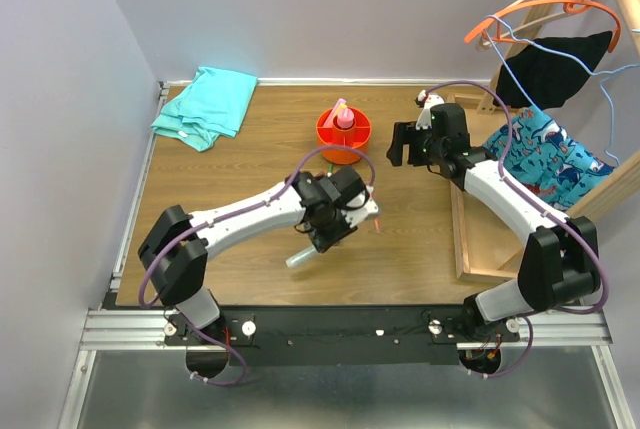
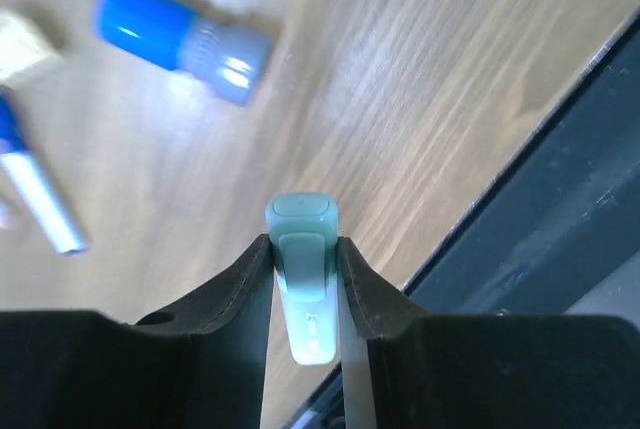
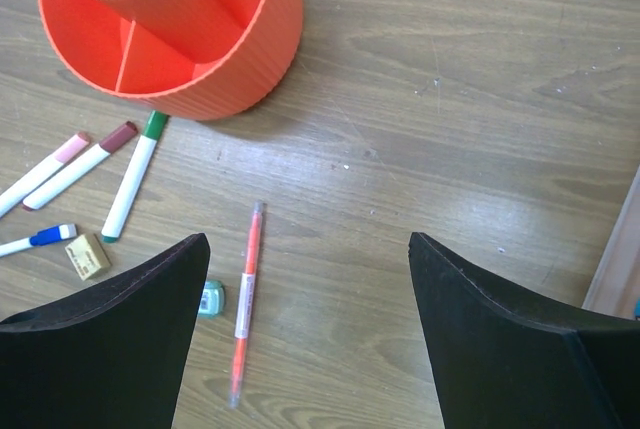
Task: Sort the stationery into containers
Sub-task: Pick up the stationery from the corner of the board, then place the stationery in the storage box.
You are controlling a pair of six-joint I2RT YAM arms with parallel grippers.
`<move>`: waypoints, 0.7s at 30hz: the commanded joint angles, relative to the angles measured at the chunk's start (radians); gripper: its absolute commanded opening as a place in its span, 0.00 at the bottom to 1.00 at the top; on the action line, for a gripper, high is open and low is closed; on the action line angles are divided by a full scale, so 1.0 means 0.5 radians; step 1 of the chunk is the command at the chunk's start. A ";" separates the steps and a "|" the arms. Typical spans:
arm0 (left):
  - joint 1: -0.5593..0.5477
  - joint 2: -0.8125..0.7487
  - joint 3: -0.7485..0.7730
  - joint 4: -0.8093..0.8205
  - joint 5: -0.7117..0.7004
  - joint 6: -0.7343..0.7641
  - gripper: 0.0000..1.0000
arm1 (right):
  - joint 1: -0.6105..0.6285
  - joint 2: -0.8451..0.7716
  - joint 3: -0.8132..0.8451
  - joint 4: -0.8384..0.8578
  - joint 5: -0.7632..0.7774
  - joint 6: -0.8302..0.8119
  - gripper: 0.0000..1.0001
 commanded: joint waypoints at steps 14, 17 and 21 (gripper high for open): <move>0.990 0.470 1.745 0.524 0.165 -0.025 0.34 | -0.056 -0.075 0.082 0.072 0.171 -0.101 0.88; 1.030 0.454 1.484 0.997 0.183 -0.074 0.34 | -0.059 -0.038 0.104 0.103 0.177 -0.125 0.88; 1.079 0.561 1.410 1.258 0.247 -0.172 0.34 | -0.062 0.026 0.119 0.128 0.177 -0.131 0.88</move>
